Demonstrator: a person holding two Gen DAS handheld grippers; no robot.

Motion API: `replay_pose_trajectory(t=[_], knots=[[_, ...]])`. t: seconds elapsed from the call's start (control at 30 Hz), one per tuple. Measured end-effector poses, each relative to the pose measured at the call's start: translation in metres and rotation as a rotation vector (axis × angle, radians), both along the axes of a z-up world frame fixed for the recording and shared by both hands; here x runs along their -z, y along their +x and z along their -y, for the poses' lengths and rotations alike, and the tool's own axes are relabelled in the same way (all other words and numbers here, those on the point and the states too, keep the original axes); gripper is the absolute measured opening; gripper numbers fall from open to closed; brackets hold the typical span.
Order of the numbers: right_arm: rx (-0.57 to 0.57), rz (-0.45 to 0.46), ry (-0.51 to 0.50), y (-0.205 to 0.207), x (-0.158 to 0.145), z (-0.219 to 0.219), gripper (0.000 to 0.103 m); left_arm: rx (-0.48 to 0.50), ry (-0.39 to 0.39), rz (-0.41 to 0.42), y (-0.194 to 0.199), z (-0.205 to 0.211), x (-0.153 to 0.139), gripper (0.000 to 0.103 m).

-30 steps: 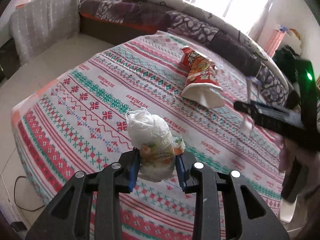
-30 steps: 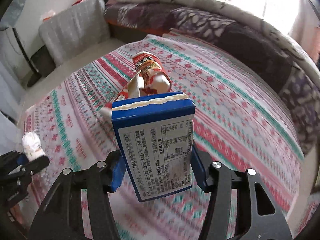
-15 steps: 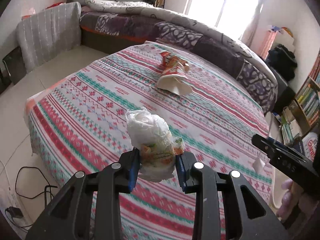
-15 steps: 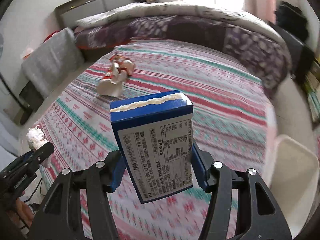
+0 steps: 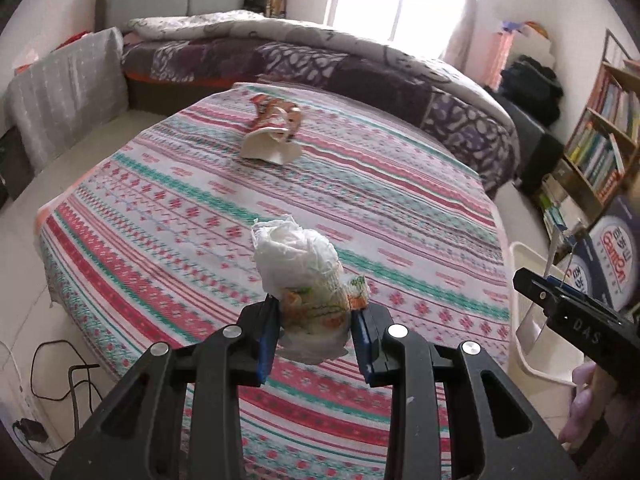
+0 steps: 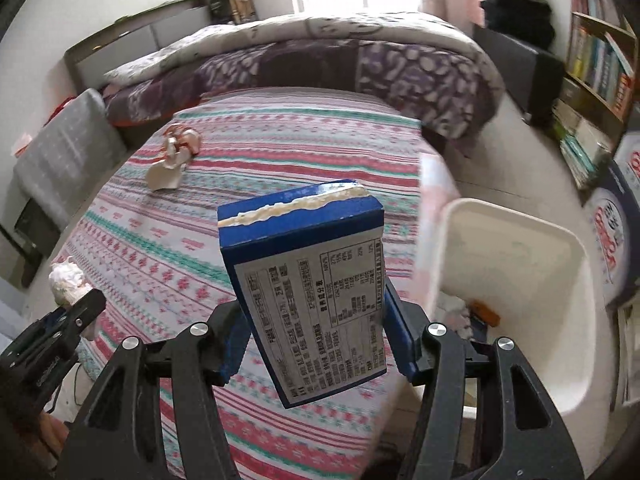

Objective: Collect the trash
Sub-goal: 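Carry the blue-white box to the bin and open right tool while left tool carries tissue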

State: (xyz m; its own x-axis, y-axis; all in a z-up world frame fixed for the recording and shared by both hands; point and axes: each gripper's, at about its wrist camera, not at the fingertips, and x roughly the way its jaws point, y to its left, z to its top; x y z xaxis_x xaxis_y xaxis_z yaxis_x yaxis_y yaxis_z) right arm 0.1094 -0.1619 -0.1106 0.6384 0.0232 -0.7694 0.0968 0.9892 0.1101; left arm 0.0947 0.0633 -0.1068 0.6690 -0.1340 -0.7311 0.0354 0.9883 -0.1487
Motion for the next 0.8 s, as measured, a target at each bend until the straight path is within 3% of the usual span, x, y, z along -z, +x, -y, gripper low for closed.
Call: replay_pose_trajectory(t=[0.63,0.8], knots=[[0.361,-0.051,0.036,-0.025,0.022,0.136,0.059,0.187,0.073,-0.018,0.0,0.097,0.005,0.032],[0.446,-0.059,0.047,-0.034,0.024,0.17,0.066,0.254,0.092,-0.011,0.004,0.133,0.001,0.032]])
